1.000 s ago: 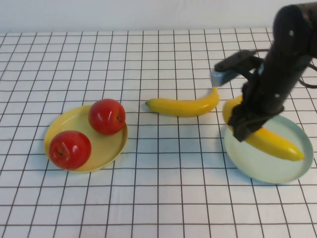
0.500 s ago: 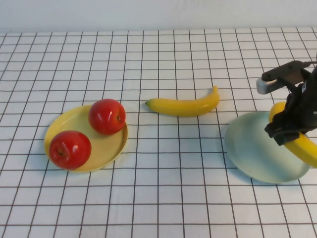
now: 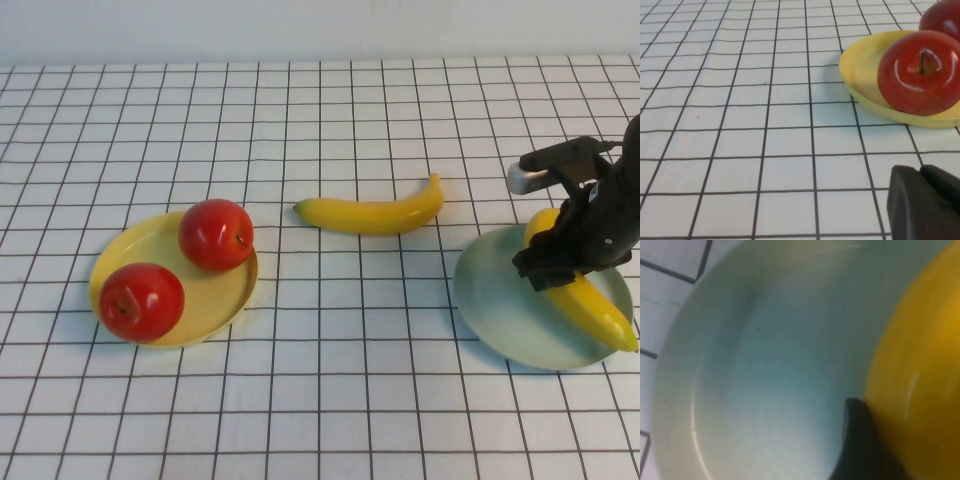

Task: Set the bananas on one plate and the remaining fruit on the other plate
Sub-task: Put another type of fruit in the right plate

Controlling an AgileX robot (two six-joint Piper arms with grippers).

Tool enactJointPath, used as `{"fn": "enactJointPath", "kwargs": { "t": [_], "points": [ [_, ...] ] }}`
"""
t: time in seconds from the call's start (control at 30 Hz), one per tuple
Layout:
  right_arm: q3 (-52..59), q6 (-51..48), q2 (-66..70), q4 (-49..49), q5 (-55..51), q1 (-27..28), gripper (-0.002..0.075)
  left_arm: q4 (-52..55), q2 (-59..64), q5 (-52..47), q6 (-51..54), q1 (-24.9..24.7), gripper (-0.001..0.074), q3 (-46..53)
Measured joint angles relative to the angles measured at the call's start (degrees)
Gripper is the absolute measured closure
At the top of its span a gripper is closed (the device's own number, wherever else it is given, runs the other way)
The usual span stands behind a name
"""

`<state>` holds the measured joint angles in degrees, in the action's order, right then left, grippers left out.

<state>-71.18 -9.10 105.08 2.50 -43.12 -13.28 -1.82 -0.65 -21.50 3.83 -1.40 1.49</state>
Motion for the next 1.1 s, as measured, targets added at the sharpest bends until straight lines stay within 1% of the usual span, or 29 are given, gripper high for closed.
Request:
{"fn": "enactJointPath", "kwargs": {
  "t": [0.17,0.23,0.37,0.47,0.6,0.77,0.97,1.1],
  "points": [
    [0.0,0.0,0.03,0.65,0.66,0.0,0.0372,0.0,0.0,0.0,0.0,0.0,0.0735,0.0],
    [0.0,0.0,0.13,0.76,0.66,0.0,0.0337,0.0,0.0,0.0,0.0,0.0,0.0735,0.0],
    [0.0,0.0,0.12,1.23,0.66,0.0,0.0239,0.0,0.0,0.0,0.0,0.0,0.0735,0.0],
    [-0.25,0.0,0.25,1.66,-0.1,0.0,0.0207,0.0,0.0,0.0,0.0,0.0,0.0735,0.0],
    [-2.87,-0.75,0.09,1.88,-1.95,-0.12,0.0197,0.0,0.0,0.0,0.0,0.0,0.0735,0.0],
    [-8.23,-3.09,-2.03,-0.23,-1.04,-2.48,0.0197,0.0,0.0,0.0,0.0,0.0,0.0735,0.0],
    [-14.22,-10.36,-1.6,-9.39,5.95,-7.64,0.0196,0.0,0.0,0.0,0.0,0.0,0.0735,0.0],
    [-16.03,-11.73,2.1,-14.82,12.28,-11.13,0.0196,0.0,0.0,0.0,0.0,0.0,0.0735,0.0]
  ]
}}
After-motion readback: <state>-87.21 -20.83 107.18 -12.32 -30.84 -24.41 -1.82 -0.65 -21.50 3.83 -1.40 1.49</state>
